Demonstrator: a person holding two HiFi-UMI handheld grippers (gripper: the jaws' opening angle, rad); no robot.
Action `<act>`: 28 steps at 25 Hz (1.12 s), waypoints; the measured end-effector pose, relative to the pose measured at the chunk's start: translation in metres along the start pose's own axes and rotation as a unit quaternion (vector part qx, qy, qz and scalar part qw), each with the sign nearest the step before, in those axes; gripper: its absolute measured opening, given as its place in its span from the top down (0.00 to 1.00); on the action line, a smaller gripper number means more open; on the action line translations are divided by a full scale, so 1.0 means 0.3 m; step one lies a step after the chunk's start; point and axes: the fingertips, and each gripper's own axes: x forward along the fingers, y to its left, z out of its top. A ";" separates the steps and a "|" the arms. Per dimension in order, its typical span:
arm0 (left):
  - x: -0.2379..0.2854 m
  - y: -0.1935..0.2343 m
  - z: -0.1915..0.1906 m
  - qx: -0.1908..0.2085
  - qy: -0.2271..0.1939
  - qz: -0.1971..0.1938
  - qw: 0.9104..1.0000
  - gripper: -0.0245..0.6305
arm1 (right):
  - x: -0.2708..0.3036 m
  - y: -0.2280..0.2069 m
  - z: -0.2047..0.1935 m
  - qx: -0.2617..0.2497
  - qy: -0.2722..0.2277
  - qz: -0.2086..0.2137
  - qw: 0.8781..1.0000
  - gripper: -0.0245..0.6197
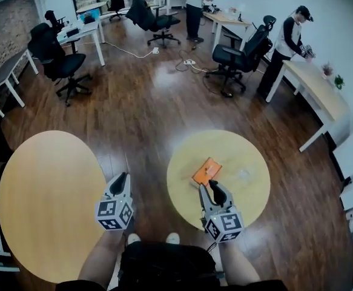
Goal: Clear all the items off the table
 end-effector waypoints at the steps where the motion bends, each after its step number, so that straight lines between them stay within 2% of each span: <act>1: -0.054 0.066 0.007 0.003 -0.009 0.020 1.000 0.89 | 0.035 0.060 0.005 -0.010 0.000 0.021 1.000 0.76; 4: -0.235 0.267 0.010 -0.007 -0.034 0.088 0.995 0.91 | 0.121 0.225 0.003 -0.033 0.001 0.079 0.996 0.76; 7: -0.463 0.464 0.026 -0.027 -0.060 0.159 0.985 0.91 | 0.197 0.417 0.002 -0.045 0.000 0.135 0.990 0.78; 11: -0.812 0.644 0.054 -0.018 -0.095 0.236 0.967 0.91 | 0.233 0.733 -0.012 -0.039 -0.009 0.211 0.977 0.87; 12: -0.893 0.674 0.060 -0.010 -0.103 0.250 0.963 0.91 | 0.234 0.813 -0.019 -0.037 -0.014 0.230 0.972 0.94; 15: -1.088 0.742 0.077 0.010 -0.119 0.274 0.954 0.91 | 0.232 1.029 -0.051 -0.027 -0.017 0.275 0.961 0.95; 20: -1.293 0.843 0.093 0.011 -0.116 0.288 0.950 0.91 | 0.213 1.286 -0.088 -0.009 -0.002 0.315 0.949 0.96; 24: -1.404 0.904 0.099 -0.001 -0.128 0.306 0.943 0.91 | 0.207 1.379 -0.082 -0.010 0.000 0.326 0.945 0.96; 28: -1.430 0.924 0.101 -0.006 -0.146 0.322 0.935 0.91 | 0.249 1.387 -0.071 -0.023 0.007 0.331 0.943 0.96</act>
